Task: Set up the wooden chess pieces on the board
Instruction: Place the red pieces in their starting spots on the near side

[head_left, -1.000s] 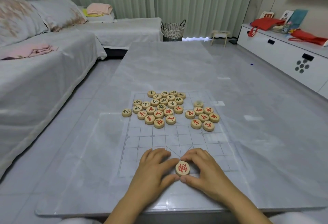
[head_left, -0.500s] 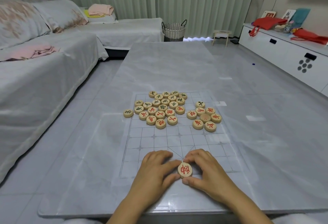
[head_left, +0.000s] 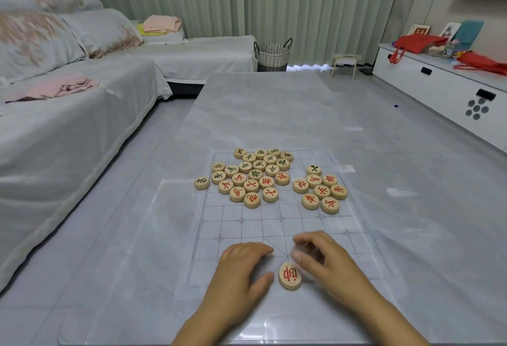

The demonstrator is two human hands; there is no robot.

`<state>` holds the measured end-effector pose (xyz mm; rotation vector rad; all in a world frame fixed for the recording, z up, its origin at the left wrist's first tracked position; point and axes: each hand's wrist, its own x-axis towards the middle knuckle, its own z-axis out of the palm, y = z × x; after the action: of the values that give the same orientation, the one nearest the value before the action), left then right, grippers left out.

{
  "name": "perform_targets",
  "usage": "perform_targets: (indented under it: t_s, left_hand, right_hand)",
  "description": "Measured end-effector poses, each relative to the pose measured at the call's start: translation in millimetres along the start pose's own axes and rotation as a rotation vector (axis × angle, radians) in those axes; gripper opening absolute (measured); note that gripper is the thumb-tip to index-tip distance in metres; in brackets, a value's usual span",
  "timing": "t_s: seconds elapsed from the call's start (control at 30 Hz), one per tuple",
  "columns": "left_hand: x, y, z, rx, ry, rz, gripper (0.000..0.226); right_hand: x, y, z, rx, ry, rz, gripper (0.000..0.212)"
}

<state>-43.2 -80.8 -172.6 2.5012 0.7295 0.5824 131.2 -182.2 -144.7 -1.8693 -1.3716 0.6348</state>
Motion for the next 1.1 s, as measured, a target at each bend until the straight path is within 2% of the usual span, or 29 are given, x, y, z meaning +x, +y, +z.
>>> perform_targets:
  t_s: [0.13, 0.27, 0.33, 0.43, 0.5, 0.6, 0.7, 0.8, 1.0, 1.1]
  left_hand:
    - [2.7, 1.2, -1.7, -0.053, 0.010, -0.055, 0.060]
    - [1.1, 3.9, -5.5, -0.093, -0.013, -0.088, 0.061]
    - [1.3, 3.7, -6.5, -0.122, -0.018, -0.105, 0.052]
    - [2.6, 3.4, -8.5, -0.196, 0.007, -0.162, 0.024]
    - [2.6, 2.5, -9.6, -0.236, 0.013, -0.183, 0.019]
    - [2.4, 1.2, -9.8, -0.286, 0.027, -0.208, 0.017]
    - [0.4, 0.4, -9.0, -0.301, 0.023, -0.217, 0.022]
    - [-0.9, 0.8, -9.6, -0.305, 0.029, -0.202, 0.020]
    - [3.7, 4.8, -9.8, -0.321, 0.062, -0.235, 0.027]
    - [1.4, 4.7, -6.8, -0.271, 0.054, -0.224, 0.012]
  right_hand:
    - [49.2, -9.9, -0.7, -0.144, 0.128, 0.011, 0.031]
    - [110.2, -11.4, 9.1, -0.351, 0.143, 0.071, 0.049]
    - [129.6, -14.2, 14.2, -0.465, 0.141, 0.122, 0.052]
    - [143.0, -19.5, 22.6, -0.632, 0.157, 0.126, 0.049]
    - [145.9, -20.3, 25.8, -0.671, 0.156, 0.122, 0.047]
    - [138.6, -21.1, 19.5, -0.598, 0.157, 0.136, 0.045]
    - [111.5, -16.9, -1.7, -0.360, 0.165, 0.080, 0.040]
    - [60.7, -4.4, -30.8, -0.175, 0.094, -0.006, 0.036]
    - [-13.1, 27.7, -33.1, -0.173, -0.185, -0.100, 0.040]
    - [-16.2, 32.9, -32.2, -0.173, -0.215, -0.117, 0.045]
